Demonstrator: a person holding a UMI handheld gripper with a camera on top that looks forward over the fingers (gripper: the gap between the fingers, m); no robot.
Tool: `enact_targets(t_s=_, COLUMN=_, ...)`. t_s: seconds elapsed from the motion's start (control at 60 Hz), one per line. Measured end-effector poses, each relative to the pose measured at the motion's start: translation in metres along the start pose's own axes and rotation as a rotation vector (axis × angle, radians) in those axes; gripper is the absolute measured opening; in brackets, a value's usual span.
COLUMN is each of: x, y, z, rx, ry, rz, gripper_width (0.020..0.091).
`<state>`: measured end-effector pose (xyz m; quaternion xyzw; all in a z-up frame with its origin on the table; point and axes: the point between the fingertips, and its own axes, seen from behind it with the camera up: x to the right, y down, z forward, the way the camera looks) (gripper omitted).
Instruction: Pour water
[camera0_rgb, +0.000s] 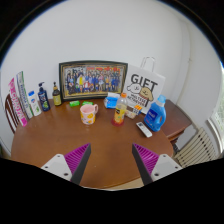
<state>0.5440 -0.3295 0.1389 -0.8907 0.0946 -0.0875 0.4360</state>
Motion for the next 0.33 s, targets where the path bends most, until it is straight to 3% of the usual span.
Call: enact_targets(t_s=0.333, x=-0.005, y=0.017, z=-0.037, rx=0.020, ry=0.032, rz=-0.007, gripper_width=0.0855)
